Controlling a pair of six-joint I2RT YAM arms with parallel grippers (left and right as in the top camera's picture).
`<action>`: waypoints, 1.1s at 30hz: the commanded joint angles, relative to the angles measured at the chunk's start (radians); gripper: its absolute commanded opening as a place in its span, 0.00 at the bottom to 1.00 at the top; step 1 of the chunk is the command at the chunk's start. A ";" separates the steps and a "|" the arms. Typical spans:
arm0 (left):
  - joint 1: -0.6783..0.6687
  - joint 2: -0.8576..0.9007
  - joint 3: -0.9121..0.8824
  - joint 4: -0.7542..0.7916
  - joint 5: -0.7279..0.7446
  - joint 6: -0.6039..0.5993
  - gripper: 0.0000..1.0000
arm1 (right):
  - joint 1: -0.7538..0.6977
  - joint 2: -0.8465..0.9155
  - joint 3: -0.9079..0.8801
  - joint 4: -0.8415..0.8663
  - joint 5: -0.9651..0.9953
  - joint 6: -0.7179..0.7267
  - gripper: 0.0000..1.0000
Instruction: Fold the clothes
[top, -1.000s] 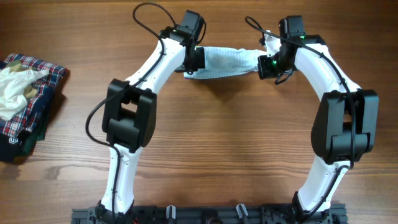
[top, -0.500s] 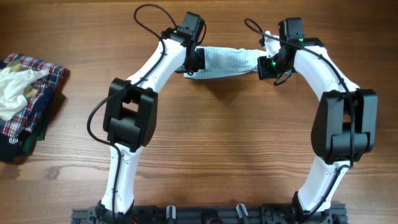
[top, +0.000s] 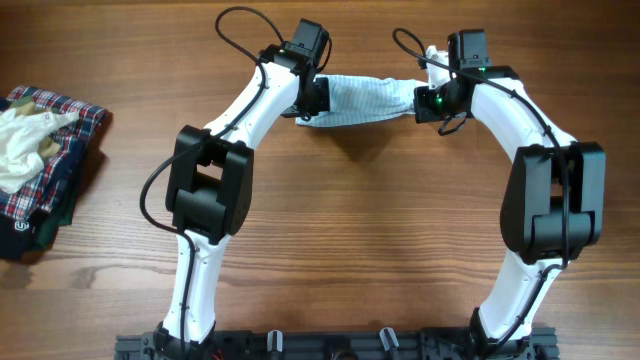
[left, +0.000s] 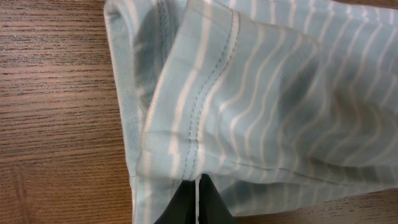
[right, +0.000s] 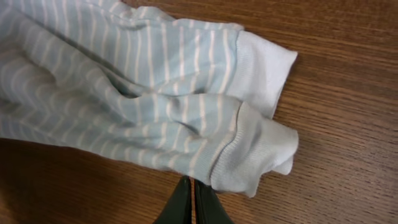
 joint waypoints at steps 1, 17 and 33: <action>-0.003 0.008 -0.005 0.003 -0.014 0.002 0.04 | 0.002 0.025 -0.011 0.023 0.022 0.024 0.04; 0.000 0.008 -0.005 0.008 -0.040 0.002 0.04 | -0.001 0.112 0.002 0.385 0.032 0.053 0.19; -0.005 -0.153 0.023 -0.048 -0.011 0.012 0.04 | 0.049 -0.124 0.002 0.040 -0.023 0.094 0.04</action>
